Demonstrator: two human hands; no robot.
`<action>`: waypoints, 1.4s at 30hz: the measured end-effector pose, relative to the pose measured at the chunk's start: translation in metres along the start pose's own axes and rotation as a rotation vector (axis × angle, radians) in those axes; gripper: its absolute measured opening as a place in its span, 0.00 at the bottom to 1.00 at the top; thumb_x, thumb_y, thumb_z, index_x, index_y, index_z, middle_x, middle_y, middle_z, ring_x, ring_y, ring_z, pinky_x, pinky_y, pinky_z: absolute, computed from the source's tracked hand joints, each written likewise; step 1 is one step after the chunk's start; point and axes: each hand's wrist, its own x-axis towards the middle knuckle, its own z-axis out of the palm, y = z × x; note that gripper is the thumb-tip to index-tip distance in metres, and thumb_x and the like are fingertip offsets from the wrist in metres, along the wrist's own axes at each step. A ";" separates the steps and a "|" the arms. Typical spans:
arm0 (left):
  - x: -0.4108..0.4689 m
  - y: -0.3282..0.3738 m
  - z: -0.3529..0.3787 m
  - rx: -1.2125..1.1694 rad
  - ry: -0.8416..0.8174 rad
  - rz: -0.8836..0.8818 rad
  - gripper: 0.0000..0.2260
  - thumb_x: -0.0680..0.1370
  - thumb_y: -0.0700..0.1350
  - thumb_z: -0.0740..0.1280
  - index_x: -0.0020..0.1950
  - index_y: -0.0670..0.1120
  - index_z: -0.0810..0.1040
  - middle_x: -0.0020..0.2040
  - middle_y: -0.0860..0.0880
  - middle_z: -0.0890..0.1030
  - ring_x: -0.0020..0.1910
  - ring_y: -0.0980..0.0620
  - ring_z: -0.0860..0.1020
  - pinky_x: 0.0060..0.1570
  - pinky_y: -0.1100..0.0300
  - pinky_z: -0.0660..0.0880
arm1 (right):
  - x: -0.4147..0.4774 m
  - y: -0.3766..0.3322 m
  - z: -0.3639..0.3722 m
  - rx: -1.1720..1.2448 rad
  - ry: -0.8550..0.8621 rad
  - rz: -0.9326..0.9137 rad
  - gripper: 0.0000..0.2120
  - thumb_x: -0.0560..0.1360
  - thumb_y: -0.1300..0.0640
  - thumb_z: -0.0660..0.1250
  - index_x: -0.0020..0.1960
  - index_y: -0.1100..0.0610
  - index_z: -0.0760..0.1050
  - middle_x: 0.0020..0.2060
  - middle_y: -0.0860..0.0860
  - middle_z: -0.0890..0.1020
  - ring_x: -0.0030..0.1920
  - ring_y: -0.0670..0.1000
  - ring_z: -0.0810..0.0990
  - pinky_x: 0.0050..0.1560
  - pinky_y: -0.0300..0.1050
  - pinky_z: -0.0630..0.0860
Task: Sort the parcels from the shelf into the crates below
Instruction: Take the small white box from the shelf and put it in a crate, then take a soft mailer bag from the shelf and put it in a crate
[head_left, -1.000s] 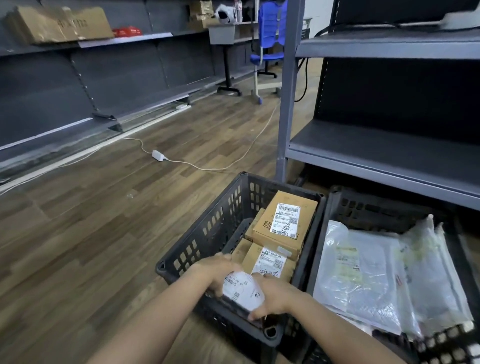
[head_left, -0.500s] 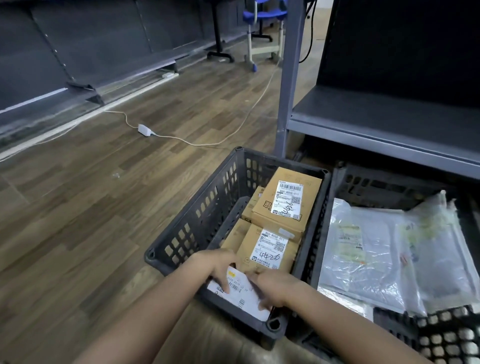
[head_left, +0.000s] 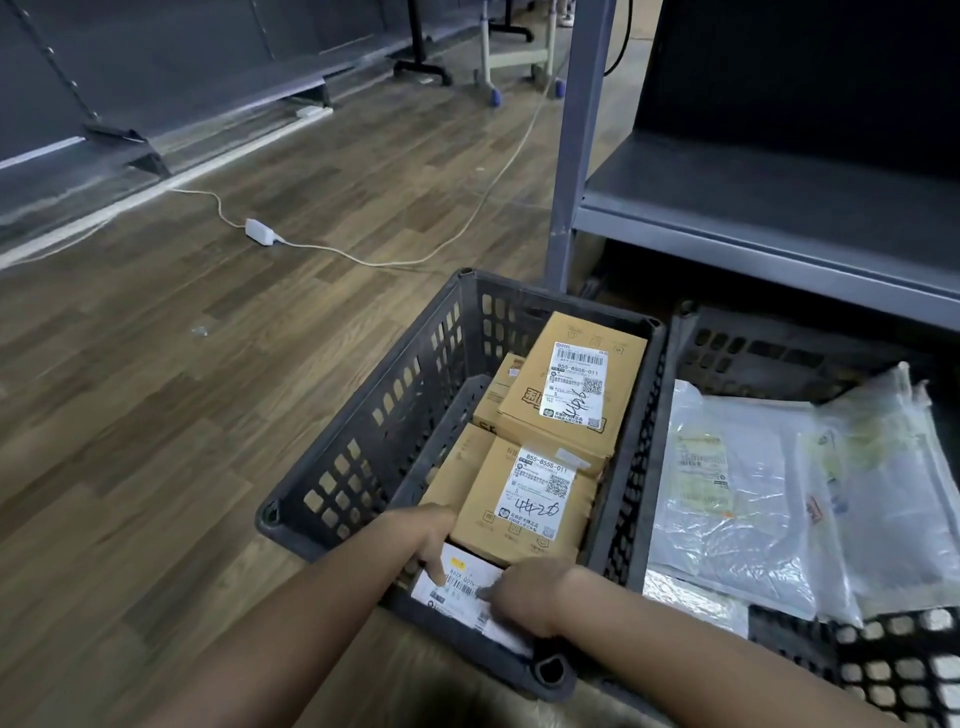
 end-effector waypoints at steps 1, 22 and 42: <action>0.004 -0.001 -0.001 -0.026 -0.024 -0.011 0.31 0.68 0.39 0.77 0.65 0.43 0.64 0.61 0.40 0.77 0.55 0.40 0.80 0.53 0.43 0.79 | 0.002 0.004 -0.002 0.019 -0.050 -0.006 0.32 0.77 0.67 0.60 0.77 0.54 0.54 0.67 0.59 0.70 0.67 0.61 0.70 0.59 0.58 0.72; -0.077 0.036 -0.073 0.049 0.278 0.045 0.11 0.79 0.45 0.59 0.57 0.41 0.74 0.56 0.43 0.79 0.54 0.44 0.78 0.51 0.54 0.74 | -0.088 0.065 -0.066 0.833 0.482 0.135 0.15 0.76 0.59 0.58 0.59 0.56 0.78 0.57 0.55 0.81 0.58 0.57 0.78 0.57 0.49 0.76; -0.567 0.300 -0.366 -0.050 0.646 0.472 0.11 0.80 0.45 0.57 0.54 0.46 0.79 0.54 0.49 0.82 0.53 0.48 0.79 0.54 0.54 0.75 | -0.666 0.143 -0.301 0.859 0.960 0.679 0.14 0.78 0.54 0.58 0.55 0.59 0.79 0.55 0.55 0.82 0.59 0.56 0.78 0.53 0.45 0.72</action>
